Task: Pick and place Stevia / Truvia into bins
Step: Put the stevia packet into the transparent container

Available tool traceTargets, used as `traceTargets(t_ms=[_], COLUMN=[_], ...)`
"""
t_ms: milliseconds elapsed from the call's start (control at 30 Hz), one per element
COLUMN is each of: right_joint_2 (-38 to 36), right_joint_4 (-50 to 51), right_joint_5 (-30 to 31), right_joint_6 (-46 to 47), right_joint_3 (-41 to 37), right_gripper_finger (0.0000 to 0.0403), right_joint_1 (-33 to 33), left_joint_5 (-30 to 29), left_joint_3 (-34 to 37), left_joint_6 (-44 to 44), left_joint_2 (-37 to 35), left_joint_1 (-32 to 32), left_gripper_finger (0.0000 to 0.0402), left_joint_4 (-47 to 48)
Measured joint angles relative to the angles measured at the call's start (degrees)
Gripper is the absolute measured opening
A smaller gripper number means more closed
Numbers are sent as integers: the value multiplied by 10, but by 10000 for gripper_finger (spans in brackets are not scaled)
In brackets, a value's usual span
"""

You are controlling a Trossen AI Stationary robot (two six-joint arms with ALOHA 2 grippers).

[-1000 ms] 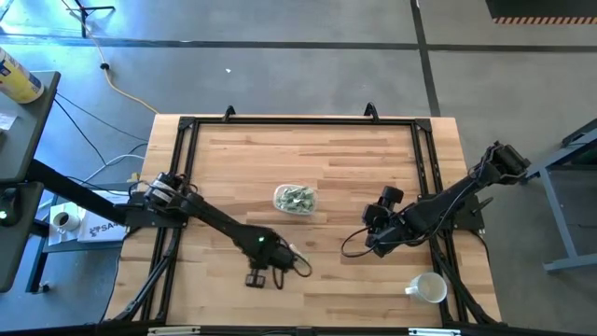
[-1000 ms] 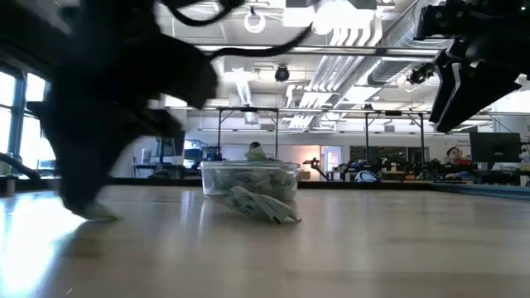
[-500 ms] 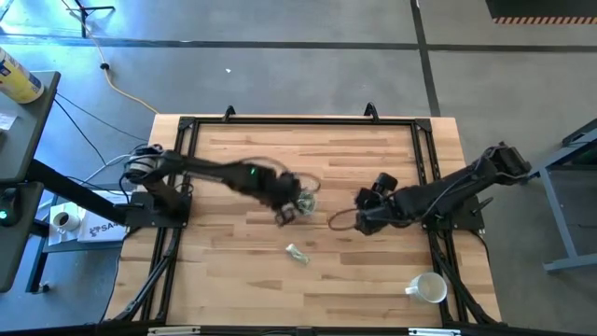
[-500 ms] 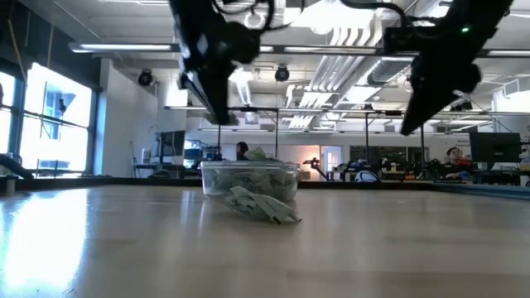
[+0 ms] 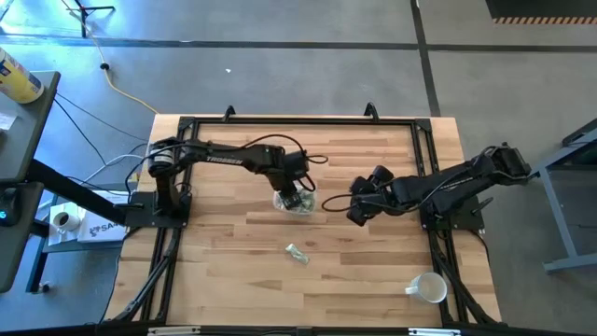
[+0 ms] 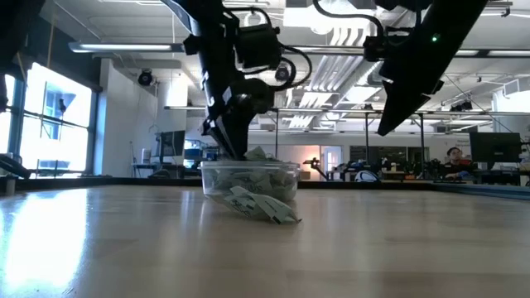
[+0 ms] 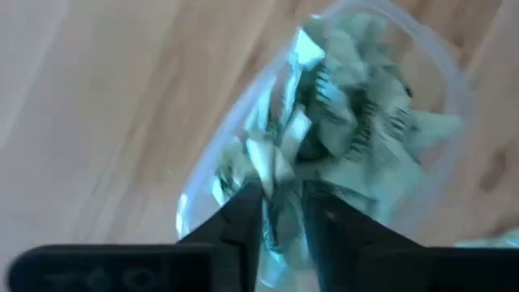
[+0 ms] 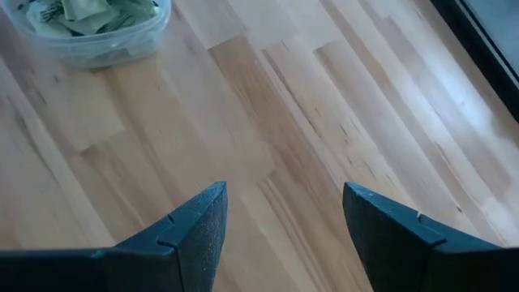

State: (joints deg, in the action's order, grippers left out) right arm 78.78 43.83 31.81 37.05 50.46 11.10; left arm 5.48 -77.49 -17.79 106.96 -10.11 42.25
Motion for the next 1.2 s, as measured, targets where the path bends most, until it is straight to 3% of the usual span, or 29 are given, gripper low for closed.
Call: traceTargets(t_ms=[267,400,467,700,933,1100,1200], right_joint_2=[0,0,0,0,0,0,0], right_joint_4=[5,7,15,53,66,79,86], right_joint_5=[-2,-3,-7,-17,-36,-35,-33], right_joint_6=[-1,-19,-34,-97,-52,-27,-9], right_joint_3=[0,0,0,0,0,-1,-10], right_gripper_finger=[236,236,236,236,236,236,236], right_joint_1=[-2,-2,-1,30,71,87,90], left_joint_5=[11,2,11,-16,-9,44,45], left_joint_3=[0,-1,-1,28,35,35,33], left_joint_6=[-50,-99,-84,108,133,130,135], left_joint_2=[-46,-93,-103,-55,25,39,44], left_joint_1=[27,77,113,236,244,246,253], left_gripper_finger=[189,209,215,212,196,189,183], left_joint_4=[96,86,65,-70,-177,-236,-255])
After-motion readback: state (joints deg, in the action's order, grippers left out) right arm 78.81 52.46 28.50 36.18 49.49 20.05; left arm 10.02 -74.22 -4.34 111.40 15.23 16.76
